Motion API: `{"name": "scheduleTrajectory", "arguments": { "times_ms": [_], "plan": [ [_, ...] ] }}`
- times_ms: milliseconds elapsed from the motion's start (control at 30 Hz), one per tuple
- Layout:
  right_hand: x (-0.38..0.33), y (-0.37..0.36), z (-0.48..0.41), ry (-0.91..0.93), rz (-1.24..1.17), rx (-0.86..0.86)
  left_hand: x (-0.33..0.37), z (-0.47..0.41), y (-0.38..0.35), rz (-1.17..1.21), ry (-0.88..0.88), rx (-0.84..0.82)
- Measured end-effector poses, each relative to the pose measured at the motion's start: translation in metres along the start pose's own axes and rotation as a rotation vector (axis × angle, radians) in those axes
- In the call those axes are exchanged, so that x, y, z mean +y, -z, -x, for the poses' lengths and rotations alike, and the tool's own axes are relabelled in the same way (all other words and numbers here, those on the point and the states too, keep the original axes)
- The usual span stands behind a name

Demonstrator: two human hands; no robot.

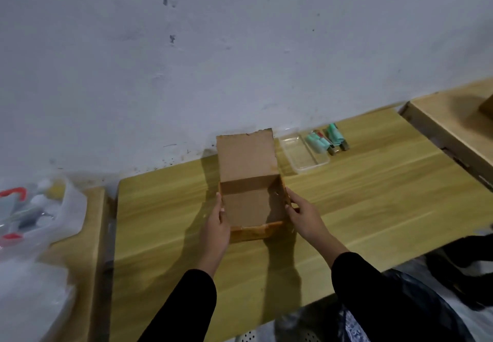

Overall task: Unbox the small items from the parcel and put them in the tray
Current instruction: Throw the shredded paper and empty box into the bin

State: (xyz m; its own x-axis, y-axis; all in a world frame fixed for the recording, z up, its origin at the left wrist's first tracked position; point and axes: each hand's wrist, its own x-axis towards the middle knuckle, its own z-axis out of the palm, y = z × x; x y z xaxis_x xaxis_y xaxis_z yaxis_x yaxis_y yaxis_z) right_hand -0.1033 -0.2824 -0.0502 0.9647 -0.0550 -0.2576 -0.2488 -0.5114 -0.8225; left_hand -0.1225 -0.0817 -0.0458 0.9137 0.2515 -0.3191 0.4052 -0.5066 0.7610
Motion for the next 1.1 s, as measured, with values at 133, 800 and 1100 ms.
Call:
{"name": "scheduleTrajectory", "arguments": {
  "times_ms": [133,800,1100],
  "plan": [
    [0.006,0.054,0.018,-0.02,-0.062,0.165,0.04,-0.002,-0.027,-0.006,-0.137,-0.04],
    [0.225,0.24,0.292,-0.594,-0.228,0.934,0.138,0.196,-0.33,-0.331,-0.643,-0.943],
    [0.337,0.17,0.314,-0.92,-0.227,0.47,0.049,0.201,-0.403,-0.738,-0.406,-1.171]
  ]
}}
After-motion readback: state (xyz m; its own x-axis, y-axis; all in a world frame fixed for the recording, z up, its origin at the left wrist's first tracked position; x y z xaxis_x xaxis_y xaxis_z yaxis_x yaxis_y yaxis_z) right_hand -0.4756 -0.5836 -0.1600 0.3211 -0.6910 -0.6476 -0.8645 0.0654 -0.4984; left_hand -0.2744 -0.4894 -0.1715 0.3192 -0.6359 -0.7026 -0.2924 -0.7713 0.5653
